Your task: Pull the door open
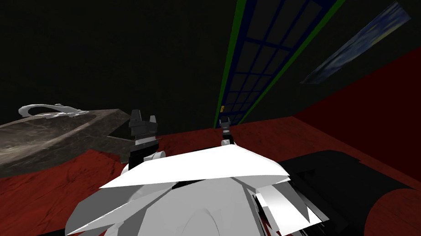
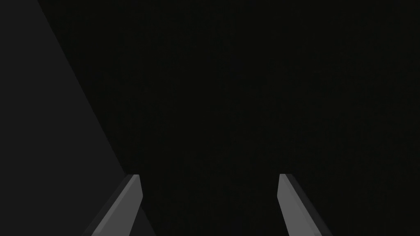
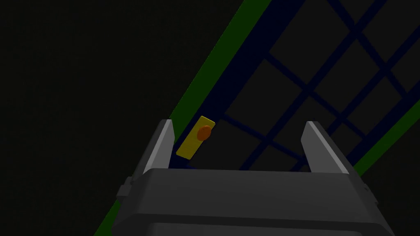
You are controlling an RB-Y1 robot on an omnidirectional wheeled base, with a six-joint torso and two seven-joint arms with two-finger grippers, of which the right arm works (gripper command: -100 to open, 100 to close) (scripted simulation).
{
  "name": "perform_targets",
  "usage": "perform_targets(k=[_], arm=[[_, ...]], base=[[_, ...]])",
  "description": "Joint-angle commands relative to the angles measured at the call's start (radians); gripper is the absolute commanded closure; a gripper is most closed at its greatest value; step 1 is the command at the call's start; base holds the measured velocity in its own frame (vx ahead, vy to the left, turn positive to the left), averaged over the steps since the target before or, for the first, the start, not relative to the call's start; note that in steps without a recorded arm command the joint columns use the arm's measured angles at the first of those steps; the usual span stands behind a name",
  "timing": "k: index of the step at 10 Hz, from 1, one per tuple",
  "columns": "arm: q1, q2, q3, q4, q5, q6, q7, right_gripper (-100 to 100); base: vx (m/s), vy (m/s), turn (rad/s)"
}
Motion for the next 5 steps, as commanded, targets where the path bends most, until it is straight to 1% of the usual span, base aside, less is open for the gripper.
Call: perform_targets(k=[1,5], arm=[[-0.008,-0.005,0.007,0.03,-0.026,-0.01,-0.031,-100],[-0.031,-0.019,0.023,0.112,-0.087,-0.038,-0.103,-100]], base=[[0.056,-0.089,0.123],[0.065,-0.092,0.144]])
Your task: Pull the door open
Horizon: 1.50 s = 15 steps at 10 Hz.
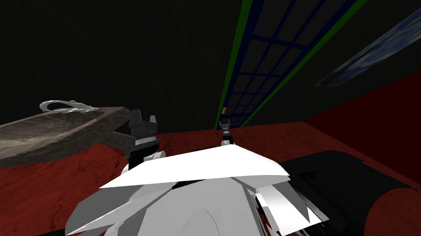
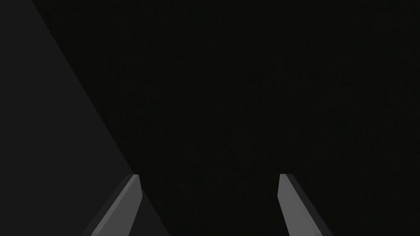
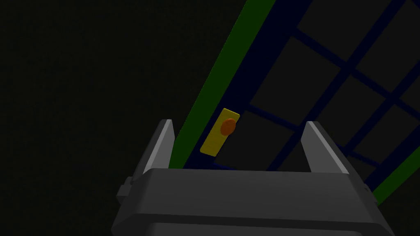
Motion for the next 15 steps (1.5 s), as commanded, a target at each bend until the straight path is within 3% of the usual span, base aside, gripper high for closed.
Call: perform_targets(k=[1,15], arm=[[-0.008,-0.006,0.006,0.031,-0.025,-0.011,-0.031,-100],[-0.089,-0.051,0.063,0.321,-0.242,-0.11,-0.288,-100]], base=[[0.063,-0.08,0.127],[0.055,-0.105,0.139]])
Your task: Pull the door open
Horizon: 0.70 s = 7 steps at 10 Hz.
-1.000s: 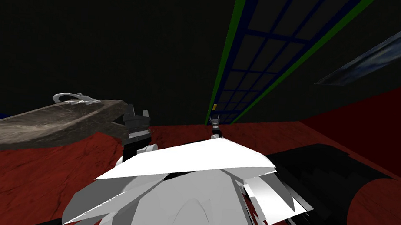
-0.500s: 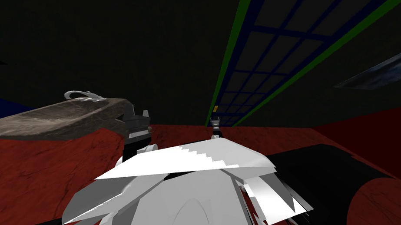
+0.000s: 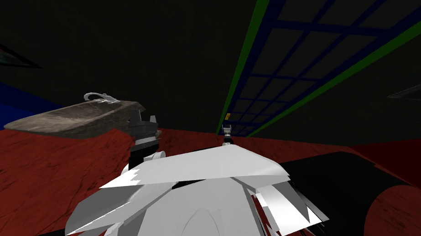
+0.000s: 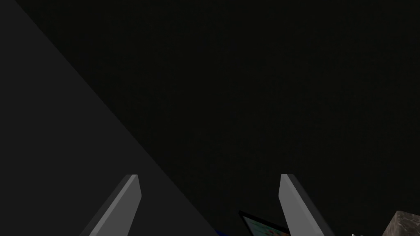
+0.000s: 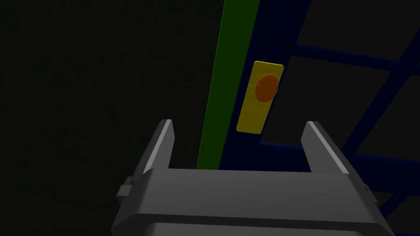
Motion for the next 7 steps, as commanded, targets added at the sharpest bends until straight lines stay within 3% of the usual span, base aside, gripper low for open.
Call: perform_targets(k=[1,7], arm=[[-0.009,-0.008,0.007,0.035,-0.032,-0.011,-0.038,-100],[-0.04,-0.024,0.029,0.147,-0.116,-0.048,-0.136,-100]], base=[[0.07,-0.129,0.14],[0.044,-0.111,0.123]])
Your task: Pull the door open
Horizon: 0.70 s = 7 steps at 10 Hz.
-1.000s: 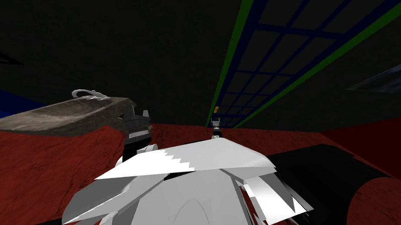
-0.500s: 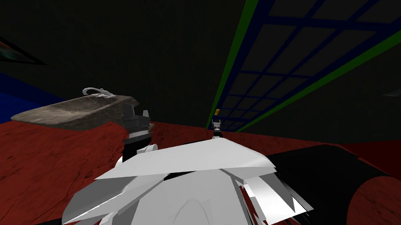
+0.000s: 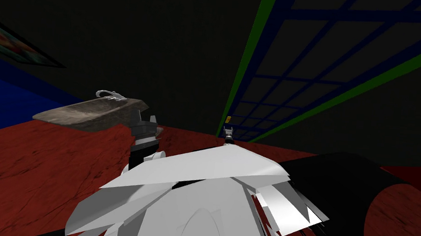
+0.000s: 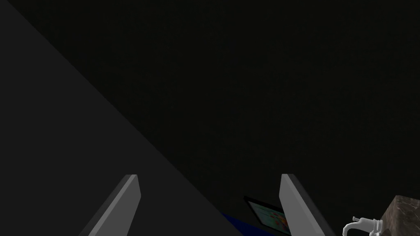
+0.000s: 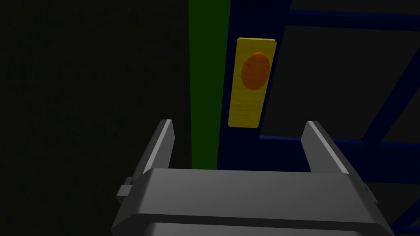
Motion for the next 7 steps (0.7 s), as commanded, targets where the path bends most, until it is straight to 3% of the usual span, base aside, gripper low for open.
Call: perform_targets(k=[1,4,5,7], arm=[[-0.01,-0.006,0.006,0.035,-0.022,-0.013,-0.032,-100],[-0.02,-0.011,0.014,0.073,-0.051,-0.026,-0.066,-100],[-0.022,-0.009,0.012,0.068,-0.044,-0.022,-0.056,-100],[-0.009,-0.044,0.007,0.093,-0.053,-0.038,-0.107,-100]], base=[[0.045,-0.124,0.131],[0.036,-0.09,0.086],[0.014,-0.036,0.02],[0.193,-0.023,0.09]])
